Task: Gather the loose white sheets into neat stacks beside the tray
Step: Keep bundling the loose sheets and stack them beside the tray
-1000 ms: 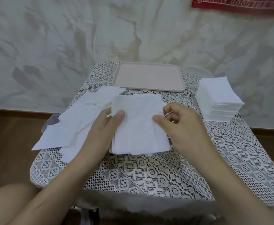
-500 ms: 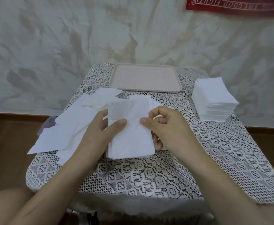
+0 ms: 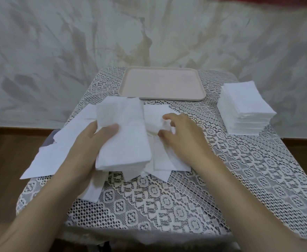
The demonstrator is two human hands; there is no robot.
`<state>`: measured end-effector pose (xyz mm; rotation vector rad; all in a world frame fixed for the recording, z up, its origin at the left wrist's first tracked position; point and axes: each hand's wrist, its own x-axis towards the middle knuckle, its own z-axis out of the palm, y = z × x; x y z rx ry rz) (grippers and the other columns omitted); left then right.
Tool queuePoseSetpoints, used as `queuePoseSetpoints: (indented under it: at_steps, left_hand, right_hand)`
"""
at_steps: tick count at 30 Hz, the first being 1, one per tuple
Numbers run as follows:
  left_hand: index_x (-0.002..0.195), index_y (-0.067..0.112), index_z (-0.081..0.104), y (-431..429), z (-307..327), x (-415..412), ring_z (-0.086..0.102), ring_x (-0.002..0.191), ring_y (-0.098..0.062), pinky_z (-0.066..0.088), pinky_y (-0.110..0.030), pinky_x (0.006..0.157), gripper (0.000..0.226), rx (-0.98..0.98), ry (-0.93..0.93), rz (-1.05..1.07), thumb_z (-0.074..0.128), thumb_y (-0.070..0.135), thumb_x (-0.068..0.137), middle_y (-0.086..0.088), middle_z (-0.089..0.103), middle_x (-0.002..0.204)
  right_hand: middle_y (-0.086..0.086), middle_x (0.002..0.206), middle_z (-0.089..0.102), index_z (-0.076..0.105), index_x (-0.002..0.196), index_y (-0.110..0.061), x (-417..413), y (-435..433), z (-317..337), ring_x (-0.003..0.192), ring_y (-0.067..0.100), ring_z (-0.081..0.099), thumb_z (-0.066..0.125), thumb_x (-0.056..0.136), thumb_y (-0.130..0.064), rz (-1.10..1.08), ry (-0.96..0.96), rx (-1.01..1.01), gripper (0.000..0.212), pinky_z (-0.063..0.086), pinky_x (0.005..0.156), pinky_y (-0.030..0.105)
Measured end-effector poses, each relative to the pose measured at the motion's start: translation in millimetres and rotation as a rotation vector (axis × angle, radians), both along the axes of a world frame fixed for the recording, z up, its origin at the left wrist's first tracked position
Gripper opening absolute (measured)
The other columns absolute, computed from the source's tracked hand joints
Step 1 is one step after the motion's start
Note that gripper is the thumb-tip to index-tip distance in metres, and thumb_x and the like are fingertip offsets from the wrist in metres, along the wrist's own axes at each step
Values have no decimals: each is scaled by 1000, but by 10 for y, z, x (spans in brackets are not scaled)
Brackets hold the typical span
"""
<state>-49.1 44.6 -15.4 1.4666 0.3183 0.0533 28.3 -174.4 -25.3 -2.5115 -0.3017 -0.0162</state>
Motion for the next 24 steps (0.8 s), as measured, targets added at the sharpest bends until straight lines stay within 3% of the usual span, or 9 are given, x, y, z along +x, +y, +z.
queuePoseSetpoints:
  at_steps: [3,7,11,14,17,19,24]
  left_hand:
    - [124,22,70,17,-26,17,78,92,-21,55,-39,79,50,4,2,4,75,41,79,-5,80,109]
    - [125,21,70,24,-47,22,77,90,-20,54,-39,78,52,14,2,5,70,44,77,-6,80,109]
    - [124,23,70,23,-44,15,76,96,-26,52,-45,85,50,21,7,-4,70,44,78,-9,79,112]
    - [124,22,70,9,-11,2,77,95,-24,54,-41,82,50,18,7,-3,70,44,79,-7,80,112]
    - [120,21,71,-10,28,-10,75,81,-18,51,-37,71,46,13,-3,-6,80,40,79,-7,79,105]
    - [122,20,70,-29,47,-19,76,85,-17,52,-36,72,49,-12,-9,-14,75,42,78,-5,80,105]
    - [128,15,67,-108,50,-44,77,93,-19,55,-34,76,55,-19,-26,-44,79,38,79,-6,80,112]
  right_hand:
    - [2,129,55,57,139,-32,67,50,-15,108,26,61,56,102,-41,51,-12,-85,38,46,87,37]
    - [-1,112,61,68,114,-30,162,76,-62,99,24,62,55,103,-34,47,-65,-102,17,42,73,35]
    - [-4,102,59,68,109,-28,170,15,-75,95,22,59,53,103,-28,57,-108,-69,16,37,72,35]
    - [-6,100,57,68,110,-25,143,-136,-37,91,19,58,54,103,-25,23,-192,-40,15,38,72,33]
    - [-16,86,50,70,105,-26,32,-326,44,75,0,50,59,101,-21,29,-230,45,12,30,64,10]
    - [-18,87,51,70,104,-28,-88,-442,50,75,-7,48,61,101,-21,64,-205,71,13,30,65,9]
    - [-15,103,58,73,110,-32,-329,-576,-73,80,-6,49,53,103,-17,145,-25,-40,26,33,68,12]
